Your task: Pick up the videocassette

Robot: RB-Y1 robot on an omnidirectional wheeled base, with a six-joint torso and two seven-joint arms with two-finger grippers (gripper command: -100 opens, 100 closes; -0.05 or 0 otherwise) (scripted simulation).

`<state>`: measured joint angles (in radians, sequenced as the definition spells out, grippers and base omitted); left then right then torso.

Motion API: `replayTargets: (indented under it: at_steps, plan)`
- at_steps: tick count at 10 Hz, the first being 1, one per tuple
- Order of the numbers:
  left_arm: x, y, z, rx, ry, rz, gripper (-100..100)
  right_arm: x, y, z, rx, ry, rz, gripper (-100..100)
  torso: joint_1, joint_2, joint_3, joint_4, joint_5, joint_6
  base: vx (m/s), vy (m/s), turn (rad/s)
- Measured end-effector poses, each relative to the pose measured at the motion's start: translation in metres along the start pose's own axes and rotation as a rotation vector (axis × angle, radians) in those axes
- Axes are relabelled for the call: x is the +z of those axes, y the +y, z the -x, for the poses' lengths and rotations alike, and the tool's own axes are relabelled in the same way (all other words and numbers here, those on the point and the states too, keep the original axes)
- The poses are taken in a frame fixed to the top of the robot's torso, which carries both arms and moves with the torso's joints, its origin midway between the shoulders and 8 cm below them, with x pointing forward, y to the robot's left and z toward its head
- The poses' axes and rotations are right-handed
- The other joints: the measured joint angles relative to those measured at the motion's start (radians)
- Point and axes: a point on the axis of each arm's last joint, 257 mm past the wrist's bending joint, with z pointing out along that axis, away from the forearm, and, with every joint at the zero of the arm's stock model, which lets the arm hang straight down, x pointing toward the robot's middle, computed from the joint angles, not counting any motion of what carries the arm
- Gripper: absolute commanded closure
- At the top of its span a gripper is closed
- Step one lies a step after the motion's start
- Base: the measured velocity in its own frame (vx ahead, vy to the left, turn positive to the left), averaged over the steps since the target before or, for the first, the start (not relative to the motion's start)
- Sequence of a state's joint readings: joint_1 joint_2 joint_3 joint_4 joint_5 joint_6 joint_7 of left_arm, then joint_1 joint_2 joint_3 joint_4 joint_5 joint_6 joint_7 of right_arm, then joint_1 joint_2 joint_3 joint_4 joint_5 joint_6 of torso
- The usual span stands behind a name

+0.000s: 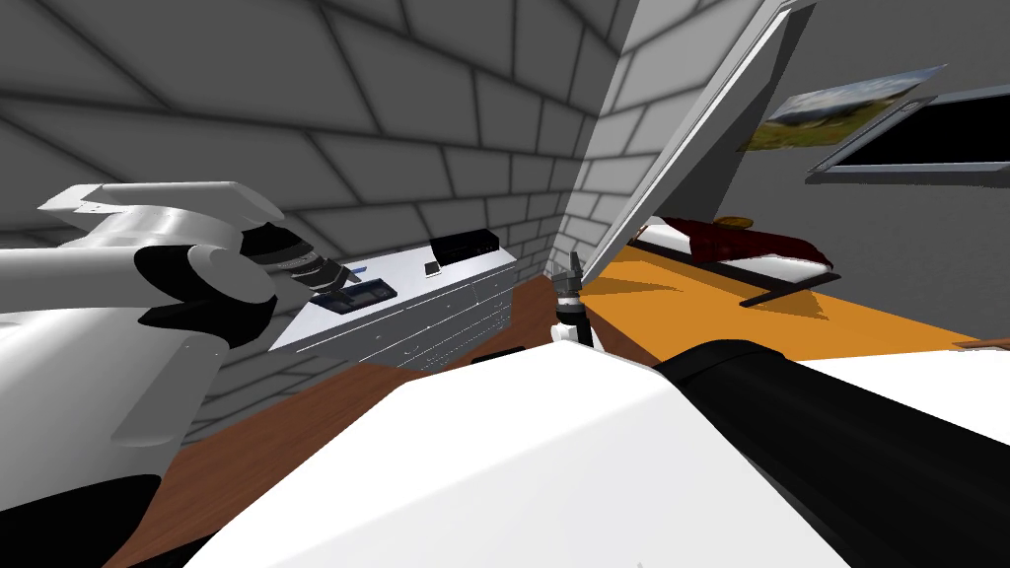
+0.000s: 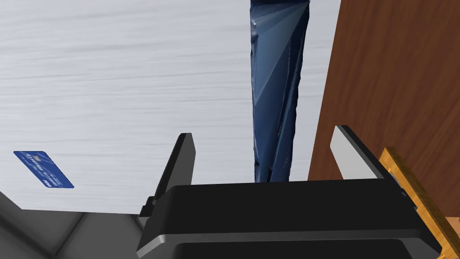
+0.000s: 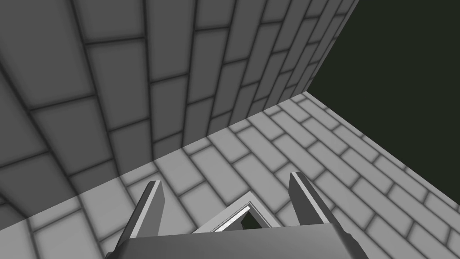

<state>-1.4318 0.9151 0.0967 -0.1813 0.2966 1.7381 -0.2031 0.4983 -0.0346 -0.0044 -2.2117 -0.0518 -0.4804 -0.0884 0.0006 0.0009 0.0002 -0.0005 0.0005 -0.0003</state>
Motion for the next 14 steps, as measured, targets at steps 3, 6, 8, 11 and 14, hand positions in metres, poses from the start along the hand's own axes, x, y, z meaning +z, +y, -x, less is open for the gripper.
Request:
replayTargets:
  at_steps: [3,6,8,11,14]
  plan:
    - [0.009,0.003,0.0,-0.002,0.002,0.01,-100,0.0,0.0,0.0,0.0,0.0,0.0,0,0.0,0.0,0.0,0.0,0.0,0.0,0.0,0.0,0.0]
    - [0.009,0.003,0.0,-0.003,0.002,0.013,100,0.0,0.0,0.0,0.0,0.0,0.0,0,0.0,-0.001,0.0,0.0,0.0,0.0,0.0,0.0,0.0]
    - [0.01,0.004,0.0,-0.003,0.002,0.014,100,0.0,0.0,0.0,0.0,0.0,0.0,0,0.001,-0.001,0.0,0.0,0.0,0.0,0.0,0.0,0.0]
    - [0.005,0.004,0.001,-0.004,0.002,0.013,100,0.0,0.0,0.0,0.0,0.0,0.0,0,0.001,-0.001,0.0,0.001,0.0,0.0,0.007,-0.001,-0.007]
    - [-0.014,0.002,0.003,0.0,-0.001,-0.005,100,0.0,0.0,0.0,0.0,0.0,0.0,0,0.0,-0.001,0.0,0.0,0.0,0.001,0.008,-0.001,-0.002]
